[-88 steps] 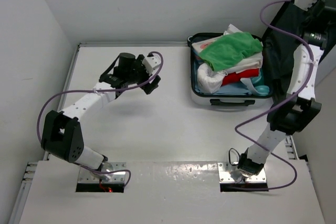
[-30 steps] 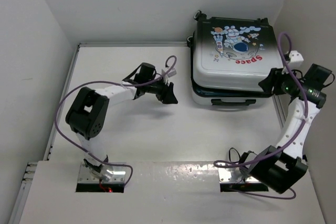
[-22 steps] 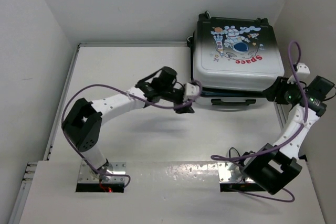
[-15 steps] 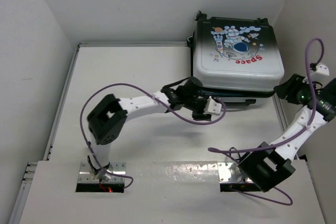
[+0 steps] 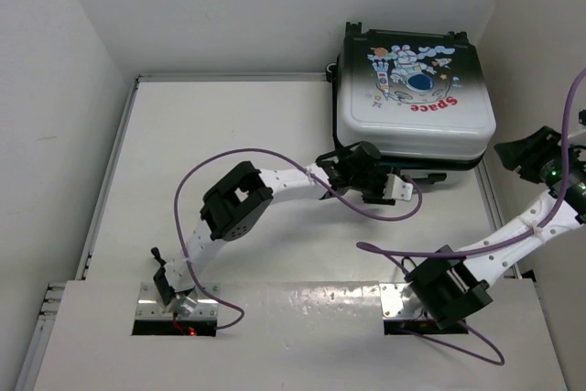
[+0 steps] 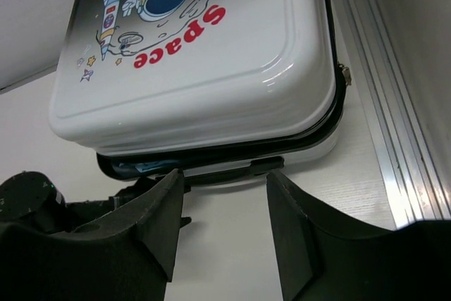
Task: Pack the luggage
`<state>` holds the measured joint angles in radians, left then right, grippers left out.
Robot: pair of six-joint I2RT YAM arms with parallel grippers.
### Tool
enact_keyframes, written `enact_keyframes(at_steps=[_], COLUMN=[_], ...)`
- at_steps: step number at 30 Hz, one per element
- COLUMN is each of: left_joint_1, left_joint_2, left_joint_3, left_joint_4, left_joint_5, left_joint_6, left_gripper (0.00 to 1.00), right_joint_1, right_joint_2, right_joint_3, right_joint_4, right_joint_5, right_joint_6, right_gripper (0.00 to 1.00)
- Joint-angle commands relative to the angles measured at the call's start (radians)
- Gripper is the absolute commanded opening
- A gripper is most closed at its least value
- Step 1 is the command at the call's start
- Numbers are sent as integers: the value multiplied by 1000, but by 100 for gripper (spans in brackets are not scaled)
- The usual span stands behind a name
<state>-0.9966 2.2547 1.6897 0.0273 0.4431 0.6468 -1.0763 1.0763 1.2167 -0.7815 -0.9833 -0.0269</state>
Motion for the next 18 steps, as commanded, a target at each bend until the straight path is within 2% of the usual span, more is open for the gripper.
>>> enact_keyframes(at_steps=[1, 6, 11, 13, 18], left_joint_1=[-10, -10, -10, -10, -10], left_joint_2=[34, 181, 206, 206, 39], left_joint_3=[71, 247, 287, 288, 116], left_joint_4=[123, 33, 60, 60, 114], left_joint_5=[-31, -21, -21, -21, 15], left_joint_6=[16, 16, -9, -9, 14], left_gripper=[54, 54, 54, 55, 55], right_joint_1=[-8, -7, -8, -10, -10], right_joint_2=[4, 8, 25, 20, 11], right_joint_3=[21, 10, 26, 9, -60], right_joint_4=[-48, -102, -179, -177, -104], right_joint_5=[-49, -37, -22, -15, -20], right_joint_6=[-56, -128, -231, -237, -193], right_gripper=[50, 50, 50, 50, 50])
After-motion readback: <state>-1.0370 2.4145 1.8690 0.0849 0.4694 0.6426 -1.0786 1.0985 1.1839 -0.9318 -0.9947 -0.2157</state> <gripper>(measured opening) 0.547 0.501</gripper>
